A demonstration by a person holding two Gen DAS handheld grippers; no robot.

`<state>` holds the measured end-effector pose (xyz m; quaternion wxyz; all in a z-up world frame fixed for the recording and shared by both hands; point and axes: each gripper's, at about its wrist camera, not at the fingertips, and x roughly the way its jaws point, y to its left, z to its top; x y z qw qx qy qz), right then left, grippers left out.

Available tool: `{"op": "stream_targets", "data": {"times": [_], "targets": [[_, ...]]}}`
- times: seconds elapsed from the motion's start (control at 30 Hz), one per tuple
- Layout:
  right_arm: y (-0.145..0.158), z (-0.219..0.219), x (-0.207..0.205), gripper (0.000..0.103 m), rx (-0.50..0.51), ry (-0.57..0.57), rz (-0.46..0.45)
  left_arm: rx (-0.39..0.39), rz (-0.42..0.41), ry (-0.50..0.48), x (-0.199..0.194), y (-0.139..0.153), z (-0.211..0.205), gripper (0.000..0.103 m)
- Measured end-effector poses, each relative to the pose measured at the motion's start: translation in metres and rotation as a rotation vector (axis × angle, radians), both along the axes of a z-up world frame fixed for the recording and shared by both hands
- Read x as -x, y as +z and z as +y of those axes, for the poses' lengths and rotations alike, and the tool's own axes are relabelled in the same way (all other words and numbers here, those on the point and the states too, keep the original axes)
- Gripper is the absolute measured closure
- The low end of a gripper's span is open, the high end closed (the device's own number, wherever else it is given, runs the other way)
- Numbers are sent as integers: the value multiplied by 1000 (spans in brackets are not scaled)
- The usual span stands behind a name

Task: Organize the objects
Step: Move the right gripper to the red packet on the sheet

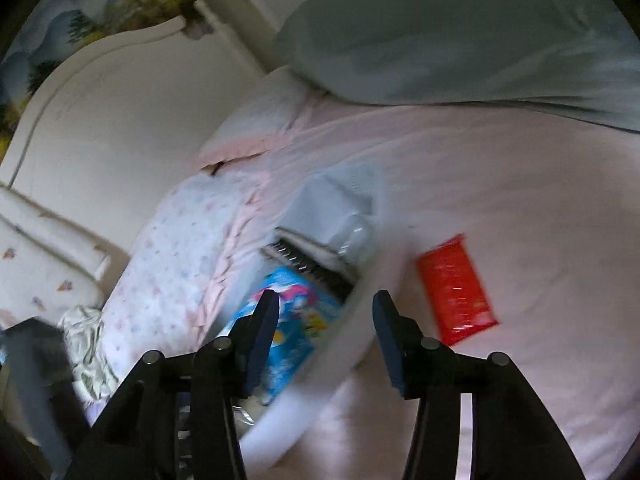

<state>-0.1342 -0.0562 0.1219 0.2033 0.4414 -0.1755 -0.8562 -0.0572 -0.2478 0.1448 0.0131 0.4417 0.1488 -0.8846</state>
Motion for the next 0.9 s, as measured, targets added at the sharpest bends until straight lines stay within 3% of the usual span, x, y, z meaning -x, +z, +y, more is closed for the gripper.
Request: {"op": "stream_targets", "data": {"times": [0.03,0.17,0.3,0.57,0.77,0.9], "targets": [[0,6,0,54,-5,-9,-12,8,19,-6,-3,6,1,54],[4,29,-9,54,-53,-32,-41,28,88,-83,-10,19,17,54],[-2,46,-21,49,-112,-67,-74,13,87,-163,-19,19,33,54],[-66,42,-6,49,-245,-81,-177,79,21,-129,-14,-3,21,54],[-90,38,15,49,-231,-94,-152,-12,29,-91,-11,-2,2,54],[-100,24,34,49,-337,-136,-83,-24,14,-112,-9,-9,7,54]]}}
